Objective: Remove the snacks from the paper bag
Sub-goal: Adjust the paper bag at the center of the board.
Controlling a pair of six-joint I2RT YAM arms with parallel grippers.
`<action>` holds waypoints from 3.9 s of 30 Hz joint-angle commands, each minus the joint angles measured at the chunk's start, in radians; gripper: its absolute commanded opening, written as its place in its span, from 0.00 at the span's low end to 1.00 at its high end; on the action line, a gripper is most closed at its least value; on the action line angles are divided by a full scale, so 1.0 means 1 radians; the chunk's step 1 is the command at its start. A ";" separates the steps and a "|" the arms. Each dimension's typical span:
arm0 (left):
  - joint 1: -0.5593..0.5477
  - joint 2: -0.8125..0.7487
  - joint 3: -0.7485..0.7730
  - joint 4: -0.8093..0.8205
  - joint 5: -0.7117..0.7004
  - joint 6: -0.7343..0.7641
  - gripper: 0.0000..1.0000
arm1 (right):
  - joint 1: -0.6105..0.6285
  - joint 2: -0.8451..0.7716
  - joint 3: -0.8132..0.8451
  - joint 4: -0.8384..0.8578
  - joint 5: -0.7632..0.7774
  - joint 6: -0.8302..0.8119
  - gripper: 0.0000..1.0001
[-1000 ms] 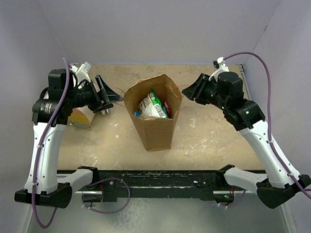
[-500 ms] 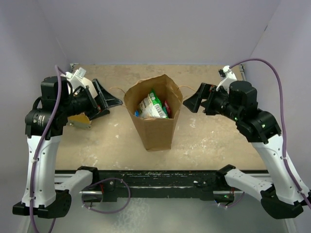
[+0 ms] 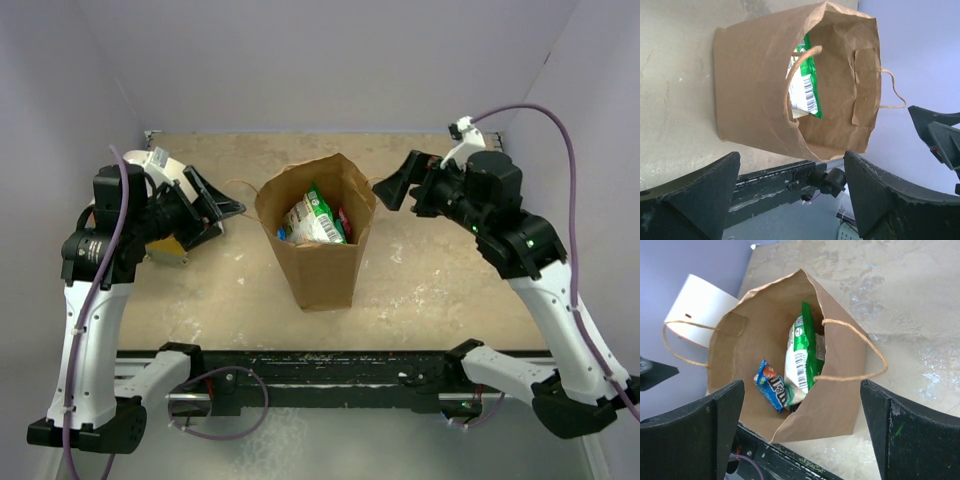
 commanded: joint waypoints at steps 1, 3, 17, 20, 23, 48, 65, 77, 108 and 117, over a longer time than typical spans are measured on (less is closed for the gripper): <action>-0.003 0.000 0.008 0.042 -0.067 0.026 0.89 | -0.002 0.047 0.024 0.069 -0.009 -0.071 0.99; -0.003 0.032 -0.005 0.119 -0.067 0.038 0.89 | -0.002 0.060 0.018 0.069 -0.012 -0.079 0.99; -0.003 0.224 0.016 0.242 0.024 0.067 0.44 | -0.023 0.224 0.179 -0.167 0.215 -0.074 0.99; -0.004 0.205 -0.002 0.237 0.025 0.070 0.40 | -0.042 0.231 0.181 -0.170 0.187 -0.076 1.00; -0.003 0.215 -0.007 0.242 0.038 0.085 0.38 | -0.067 0.247 0.193 -0.189 0.168 -0.076 1.00; -0.003 0.321 0.212 0.274 0.040 0.133 0.00 | -0.223 0.283 0.031 0.062 -0.485 -0.083 0.00; 0.102 0.743 0.712 0.414 0.130 0.236 0.00 | -0.192 0.453 0.100 0.232 -0.598 -0.128 0.00; 0.112 0.891 0.874 0.494 0.273 0.270 0.00 | -0.106 0.525 0.067 0.259 -0.593 -0.083 0.00; -0.329 0.387 0.003 0.750 0.100 -0.029 0.00 | -0.108 0.001 -0.486 -0.007 -0.314 -0.148 0.29; -0.328 0.339 0.011 0.671 0.060 -0.010 0.00 | -0.108 -0.040 -0.440 -0.082 -0.284 -0.205 0.54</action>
